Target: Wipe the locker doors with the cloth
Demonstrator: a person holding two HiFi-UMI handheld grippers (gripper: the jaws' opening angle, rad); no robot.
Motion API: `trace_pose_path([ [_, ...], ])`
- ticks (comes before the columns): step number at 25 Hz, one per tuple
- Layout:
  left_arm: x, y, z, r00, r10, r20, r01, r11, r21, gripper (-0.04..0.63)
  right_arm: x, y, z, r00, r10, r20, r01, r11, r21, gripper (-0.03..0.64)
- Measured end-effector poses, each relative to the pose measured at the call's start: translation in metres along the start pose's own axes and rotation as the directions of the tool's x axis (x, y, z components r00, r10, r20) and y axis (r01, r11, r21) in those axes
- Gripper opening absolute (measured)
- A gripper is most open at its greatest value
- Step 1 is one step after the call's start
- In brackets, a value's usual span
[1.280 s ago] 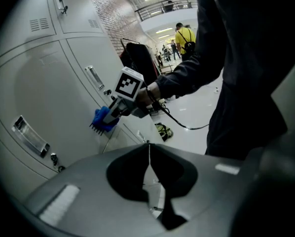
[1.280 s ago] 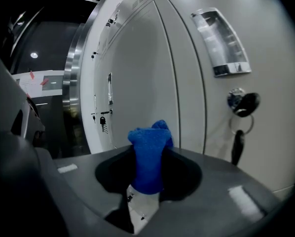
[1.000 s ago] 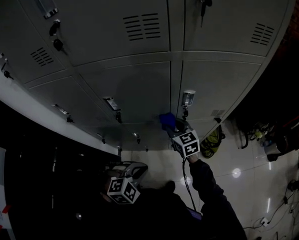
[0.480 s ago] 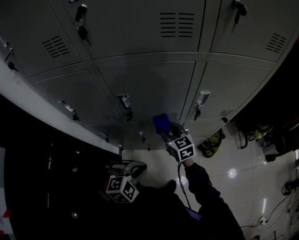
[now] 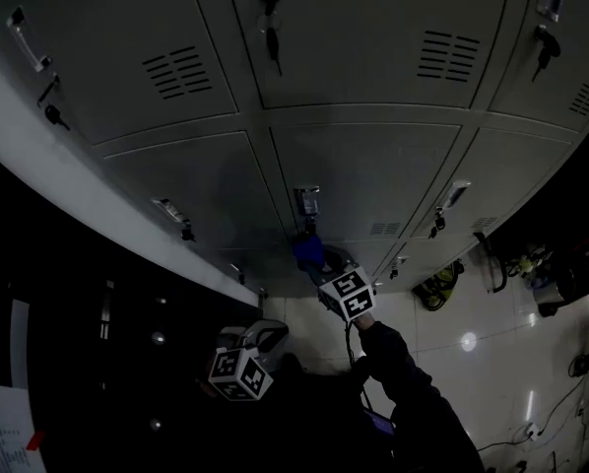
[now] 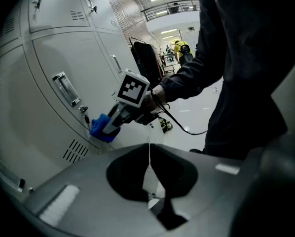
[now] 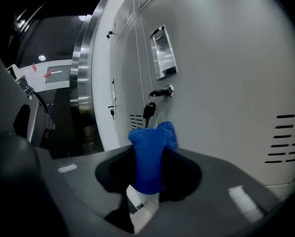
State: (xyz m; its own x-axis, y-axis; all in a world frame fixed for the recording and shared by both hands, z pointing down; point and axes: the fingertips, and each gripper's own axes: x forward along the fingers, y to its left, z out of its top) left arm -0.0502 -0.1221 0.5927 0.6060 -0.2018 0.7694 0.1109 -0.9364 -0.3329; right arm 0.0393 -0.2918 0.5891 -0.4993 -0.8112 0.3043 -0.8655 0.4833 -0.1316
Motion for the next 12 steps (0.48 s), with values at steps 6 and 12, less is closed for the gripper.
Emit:
trace_pose_path([
  [6, -0.014, 0.007, -0.024, 0.999, -0.019, -0.039, 0.019, 1.0, -0.003, 0.003, 0.032, 0.013, -0.003, 1.0, 0.007, 0.001, -0.007, 1.0, 0.004, 0.117],
  [12, -0.009, 0.01, -0.011, 0.999, -0.009, -0.05, 0.009, 1.0, 0.006, 0.003, 0.026, -0.004, -0.008, 1.0, 0.001, 0.008, -0.001, 1.0, 0.024, 0.117],
])
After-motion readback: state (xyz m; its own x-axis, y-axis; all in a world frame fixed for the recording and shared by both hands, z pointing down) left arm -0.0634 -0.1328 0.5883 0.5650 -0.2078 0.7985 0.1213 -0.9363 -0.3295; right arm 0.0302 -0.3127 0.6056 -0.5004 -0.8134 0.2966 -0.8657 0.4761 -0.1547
